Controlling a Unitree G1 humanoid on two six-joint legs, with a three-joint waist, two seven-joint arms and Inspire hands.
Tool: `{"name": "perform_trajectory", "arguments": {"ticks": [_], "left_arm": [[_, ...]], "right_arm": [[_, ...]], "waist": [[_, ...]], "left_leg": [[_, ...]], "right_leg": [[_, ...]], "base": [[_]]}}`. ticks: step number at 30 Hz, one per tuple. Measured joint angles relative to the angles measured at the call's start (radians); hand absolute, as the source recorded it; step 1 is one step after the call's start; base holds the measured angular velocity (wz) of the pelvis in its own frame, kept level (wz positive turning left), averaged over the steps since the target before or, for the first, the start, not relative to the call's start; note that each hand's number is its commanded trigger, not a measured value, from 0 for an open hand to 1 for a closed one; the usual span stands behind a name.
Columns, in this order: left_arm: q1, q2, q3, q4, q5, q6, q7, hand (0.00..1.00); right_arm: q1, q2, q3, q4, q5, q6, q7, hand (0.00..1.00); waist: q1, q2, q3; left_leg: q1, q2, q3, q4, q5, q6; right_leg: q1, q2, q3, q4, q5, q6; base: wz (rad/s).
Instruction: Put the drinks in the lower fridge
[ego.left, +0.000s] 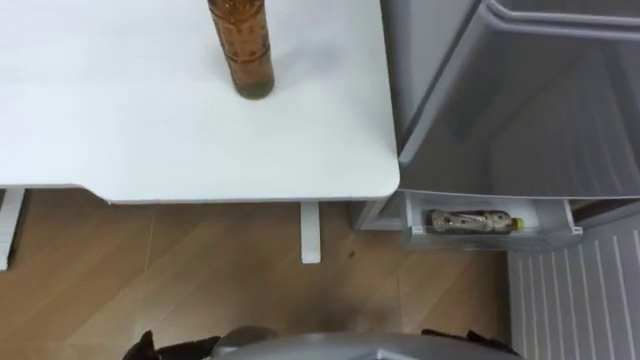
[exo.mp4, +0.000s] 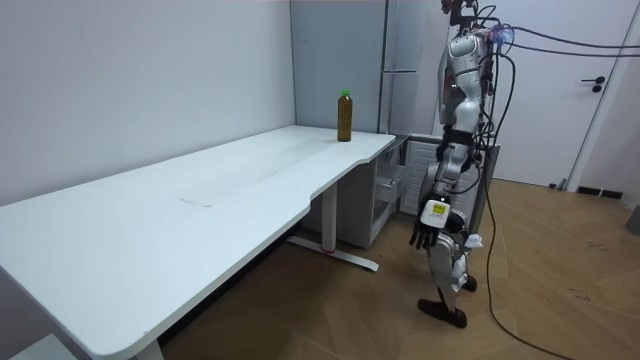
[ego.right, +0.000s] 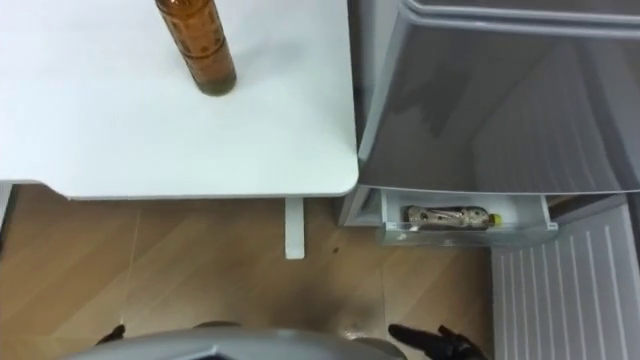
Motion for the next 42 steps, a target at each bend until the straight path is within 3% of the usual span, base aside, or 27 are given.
{"name": "perform_trajectory", "arguments": {"ticks": [2,4,5,6,7,8,9,11,13,14,15,16,17,20,24,27,32,37,42], "left_arm": [[0.000,-0.008,0.034,0.000,-0.047,0.008,0.026,0.00],[-0.010,-0.013,0.071,-0.008,-0.075,0.016,0.056,0.00],[-0.010,-0.014,0.086,-0.029,-0.079,0.022,0.078,0.00],[-0.015,-0.017,0.109,-0.051,-0.097,0.022,0.106,0.00],[-0.018,-0.016,0.131,-0.070,-0.107,0.022,0.117,0.00],[-0.032,-0.021,0.207,-0.104,-0.120,0.014,0.145,0.00],[-0.041,-0.030,0.264,-0.127,-0.139,0.009,0.182,0.00],[-0.071,-0.034,0.276,-0.181,-0.146,0.005,0.243,0.00],[-0.096,-0.036,0.266,-0.283,-0.153,-0.001,0.313,0.00],[-0.100,-0.039,0.266,-0.365,-0.152,-0.017,0.368,0.00],[-0.108,-0.041,0.266,-0.447,-0.149,-0.032,0.428,0.00],[-0.106,-0.041,0.266,-0.481,-0.147,-0.036,0.456,0.00],[-0.102,-0.041,0.267,-0.548,-0.144,-0.040,0.514,0.00],[-0.103,-0.041,0.264,-0.688,-0.143,-0.059,0.640,0.00],[-0.089,-0.040,0.267,-0.826,-0.111,-0.096,0.779,0.00],[-0.078,-0.040,0.266,-0.926,-0.043,-0.101,0.834,0.00],[-0.070,-0.039,0.240,-1.042,0.108,-0.155,0.851,0.00],[-0.069,-0.040,0.164,-1.185,0.146,-0.156,0.840,0.00],[-0.075,-0.039,0.099,-1.297,0.172,-0.156,0.728,0.00]], "right_arm": [[-0.002,0.001,-0.001,0.001,-0.029,0.002,-0.025,0.00],[-0.001,0.004,-0.010,0.000,-0.063,0.000,-0.045,0.00],[-0.001,0.009,-0.013,0.000,-0.076,-0.002,-0.061,0.00],[-0.001,0.011,-0.023,0.001,-0.080,-0.004,-0.076,0.00],[-0.003,0.014,-0.033,-0.001,-0.084,-0.005,-0.081,0.00],[-0.022,0.020,-0.040,-0.009,-0.094,-0.013,-0.093,0.00],[-0.016,0.020,-0.041,-0.025,-0.110,-0.026,-0.115,0.00],[-0.009,0.014,-0.050,-0.025,-0.144,-0.037,-0.148,0.00],[-0.002,0.017,-0.067,-0.021,-0.176,-0.037,-0.169,0.00],[0.005,0.027,-0.081,-0.023,-0.180,-0.037,-0.172,0.00],[0.003,0.031,-0.087,-0.027,-0.180,-0.037,-0.174,0.00],[0.003,0.031,-0.087,-0.027,-0.180,-0.038,-0.175,0.00],[0.000,0.030,-0.088,-0.032,-0.189,-0.039,-0.180,0.00],[0.004,0.034,-0.086,-0.052,-0.196,-0.040,-0.188,0.00],[0.007,0.039,-0.083,-0.055,-0.193,-0.037,-0.186,0.00],[0.014,0.039,-0.083,-0.050,-0.196,-0.036,-0.181,0.00],[0.021,0.039,-0.082,-0.043,-0.211,-0.048,-0.187,0.00],[0.009,0.040,-0.049,-0.022,-0.193,-0.056,-0.171,0.00],[-0.030,0.041,-0.046,-0.005,-0.190,-0.082,-0.137,0.00]], "waist": [[0.015,0.001,0.0012],[0.019,0.001,0.0007],[0.020,0.009,0.0043],[0.028,0.021,0.0064],[0.035,0.023,0.0057],[0.055,0.018,0.0116],[0.031,0.018,0.0051],[0.011,0.023,0.0052],[-0.002,0.020,0.0030],[0.000,0.010,-0.0034],[0.023,0.007,-0.0040],[0.029,0.010,-0.0035],[0.040,0.013,-0.0091],[0.031,0.015,-0.0145],[0.022,0.022,-0.0138],[0.021,0.023,-0.0136],[0.015,0.030,-0.0145],[-0.005,0.025,-0.0124],[-0.036,0.025,-0.0085]], "left_leg": [[0.006,-0.001,-0.002,0.000,0.000,0.000],[0.013,-0.001,-0.031,-0.001,0.000,0.000],[0.021,0.002,-0.065,-0.002,0.002,0.002],[0.036,0.023,-0.133,-0.009,0.007,0.005],[0.038,0.033,-0.172,-0.010,0.007,0.005],[0.032,0.048,-0.193,-0.005,0.005,0.002],[0.014,0.054,-0.149,0.002,0.003,-0.025],[0.012,0.045,-0.070,-0.008,0.010,-0.036],[-0.023,0.027,-0.014,-0.038,0.038,-0.008],[-0.013,0.019,-0.005,-0.045,0.059,-0.005],[-0.003,0.008,0.011,-0.042,0.060,-0.003],[0.001,0.005,0.010,-0.042,0.060,-0.003],[0.010,0.000,0.007,-0.042,0.060,-0.002],[0.015,-0.014,0.005,-0.043,0.060,0.000],[0.016,-0.017,0.003,-0.045,0.058,0.012],[0.021,-0.015,0.002,-0.046,0.058,0.012],[0.026,-0.017,-0.001,-0.042,0.060,0.014],[0.029,-0.021,-0.014,-0.041,0.060,0.014],[0.028,-0.022,-0.009,-0.040,0.060,0.014]], "right_leg": [[0.006,0.000,0.001,-0.001,0.000,0.000],[0.013,-0.001,-0.016,0.006,0.000,0.000],[0.006,0.001,-0.027,0.037,-0.001,-0.001],[-0.025,0.013,-0.012,0.093,-0.026,-0.008],[-0.049,0.038,0.032,0.072,-0.030,-0.020],[-0.116,0.082,0.110,-0.024,0.037,-0.066],[-0.087,0.090,0.080,-0.034,0.083,-0.083],[-0.063,0.083,0.091,-0.037,0.084,-0.084],[-0.059,0.073,0.145,-0.035,0.080,-0.077],[-0.062,0.065,0.153,-0.034,0.075,-0.070],[-0.063,0.068,0.153,-0.035,0.073,-0.067],[-0.061,0.066,0.152,-0.036,0.073,-0.066],[-0.056,0.062,0.148,-0.036,0.073,-0.066],[-0.038,0.050,0.140,-0.034,0.063,-0.050],[-0.043,0.048,0.141,-0.030,0.060,-0.045],[-0.044,0.050,0.142,-0.028,0.060,-0.045],[-0.038,0.048,0.139,-0.027,0.061,-0.045],[-0.026,0.046,0.131,-0.036,0.059,-0.043],[-0.023,0.046,0.138,-0.036,0.059,-0.043]], "base": [[0.07],[0.12],[0.16],[0.03],[-0.50],[-0.34],[-0.18],[0.52],[0.59],[0.15],[-0.13],[-0.38],[-0.19],[0.09],[0.01],[-0.01],[0.01],[0.08],[-0.03]]}}
